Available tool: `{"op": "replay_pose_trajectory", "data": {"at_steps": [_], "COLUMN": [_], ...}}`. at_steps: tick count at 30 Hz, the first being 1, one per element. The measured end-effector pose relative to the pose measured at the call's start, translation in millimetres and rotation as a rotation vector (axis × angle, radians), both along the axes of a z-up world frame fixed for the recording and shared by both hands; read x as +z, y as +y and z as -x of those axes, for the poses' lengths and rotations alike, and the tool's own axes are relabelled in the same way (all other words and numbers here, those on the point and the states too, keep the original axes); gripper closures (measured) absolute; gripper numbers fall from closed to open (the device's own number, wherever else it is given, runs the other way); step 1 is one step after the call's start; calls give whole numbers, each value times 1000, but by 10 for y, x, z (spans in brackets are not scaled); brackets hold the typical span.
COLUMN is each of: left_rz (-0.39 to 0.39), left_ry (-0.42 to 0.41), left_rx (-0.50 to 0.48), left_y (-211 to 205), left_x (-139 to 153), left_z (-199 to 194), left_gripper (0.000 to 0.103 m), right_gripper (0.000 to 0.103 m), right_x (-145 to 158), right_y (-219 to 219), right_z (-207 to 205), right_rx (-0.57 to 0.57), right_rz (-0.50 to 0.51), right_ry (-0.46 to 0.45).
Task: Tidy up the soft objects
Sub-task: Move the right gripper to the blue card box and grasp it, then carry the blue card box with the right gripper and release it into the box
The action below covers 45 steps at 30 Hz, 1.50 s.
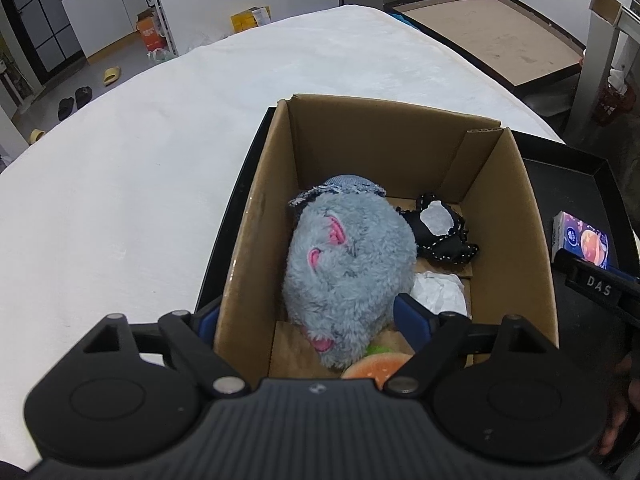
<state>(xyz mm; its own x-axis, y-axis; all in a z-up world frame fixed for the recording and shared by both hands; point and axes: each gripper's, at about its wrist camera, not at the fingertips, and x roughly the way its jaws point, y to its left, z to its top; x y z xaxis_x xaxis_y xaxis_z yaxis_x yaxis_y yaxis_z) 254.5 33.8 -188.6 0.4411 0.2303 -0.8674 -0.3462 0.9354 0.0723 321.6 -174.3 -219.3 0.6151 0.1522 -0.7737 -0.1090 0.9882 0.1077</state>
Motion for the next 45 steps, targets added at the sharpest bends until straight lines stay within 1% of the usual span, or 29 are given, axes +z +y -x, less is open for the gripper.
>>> {"op": "replay_pose_trajectory", "data": {"at_steps": [4,10,13,15,19,22,25,35,45], "left_rz": [-13,-3,6,11,38,59,62,110,160], "left_ry": [1,-3,-4,-4,-5,-4,1,-24,-47], "left_rx": [-5,-8,-10,-15,-22,-28,-41,-63,-67], "left_y": [-21,-11,-2,6,28,42,39,114,258], "left_x": [-10,-2,0,6,30,48,66,168,239], "left_z": [0,8,15,25,40,57,71,148,225], "left_gripper": [19,19,19,19,19,19,19,19,20], "right_gripper": [33,33,33,33,33,33,33,33,33], "right_x": [14,50,79,102,171,257,351,660,977], "right_y": [-43,-60,-72,-116,-130,-121,-99,11,282], "right_z": [17,46,76,99,163,221,273,513,726], "right_rx": [-19,-25,-24,-36,-35,-30,-21,2,55], "right_rz": [-7,-23,-21,-56,-52,-58,-57,-57,-58], "right_ry": [0,5,1,12,8,-6,-18,-64,-113]}}
